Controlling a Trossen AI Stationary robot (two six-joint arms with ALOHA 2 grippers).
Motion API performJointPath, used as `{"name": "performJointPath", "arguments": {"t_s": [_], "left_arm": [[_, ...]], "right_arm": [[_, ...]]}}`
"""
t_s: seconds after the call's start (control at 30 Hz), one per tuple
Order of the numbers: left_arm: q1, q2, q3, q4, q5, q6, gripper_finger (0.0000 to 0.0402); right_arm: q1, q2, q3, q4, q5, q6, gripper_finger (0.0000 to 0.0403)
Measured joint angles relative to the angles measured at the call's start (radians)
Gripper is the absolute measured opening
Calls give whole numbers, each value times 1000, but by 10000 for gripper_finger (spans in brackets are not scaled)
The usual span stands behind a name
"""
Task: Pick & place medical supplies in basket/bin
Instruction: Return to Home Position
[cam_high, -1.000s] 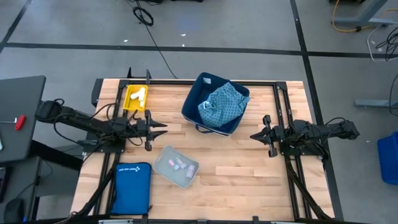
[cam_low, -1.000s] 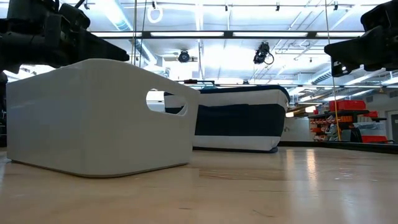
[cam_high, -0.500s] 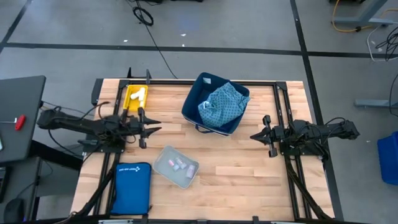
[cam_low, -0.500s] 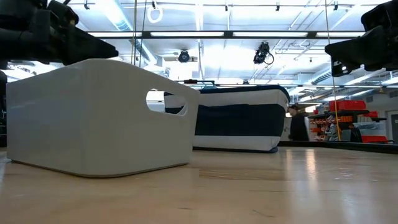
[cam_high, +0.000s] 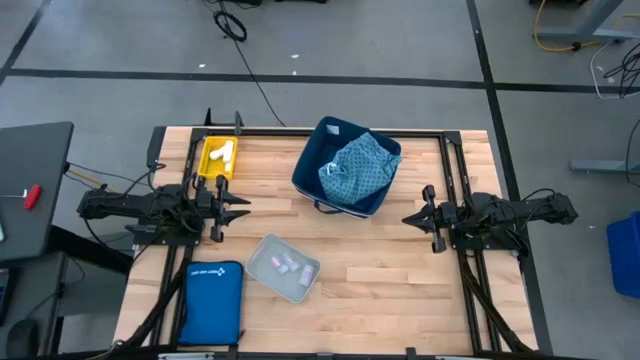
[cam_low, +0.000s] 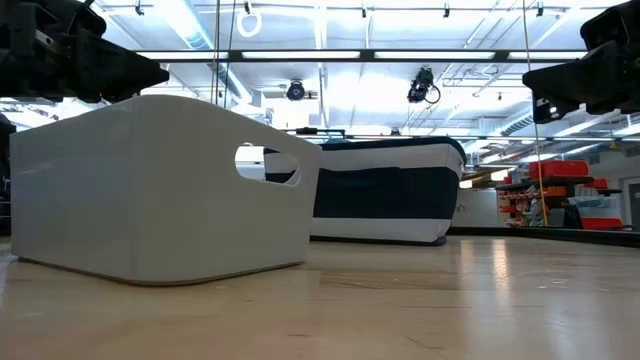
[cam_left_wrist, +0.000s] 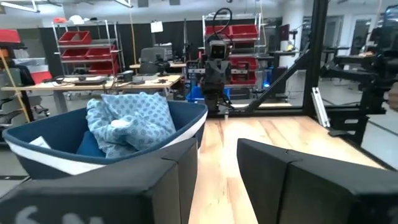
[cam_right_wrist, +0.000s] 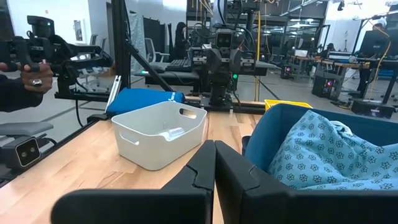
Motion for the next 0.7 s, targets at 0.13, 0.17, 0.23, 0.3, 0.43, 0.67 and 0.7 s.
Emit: {"name": "performJointPath", "arguments": {"t_s": [0.13, 0.17, 0.23, 0.3, 0.43, 0.67, 0.7], "left_arm": [[0, 0, 0, -24, 17, -2, 120], [0, 0, 0, -21, 21, -7, 120], [0, 0, 0, -19, 42, -12, 120], [0, 0, 0, -21, 50, -13, 120], [0, 0, 0, -21, -1, -26, 120], [0, 0, 0, -21, -60, -42, 120], [0, 0, 0, -18, -62, -37, 120]], "right_arm": [[0, 0, 0, 1, 6, 2, 15], [0, 0, 0, 1, 6, 2, 15], [0, 0, 0, 0, 8, 0, 15], [0, 0, 0, 1, 11, 1, 15], [0, 0, 0, 1, 13, 0, 16], [0, 0, 0, 1, 14, -1, 16], [0, 0, 0, 1, 14, -1, 16]]}}
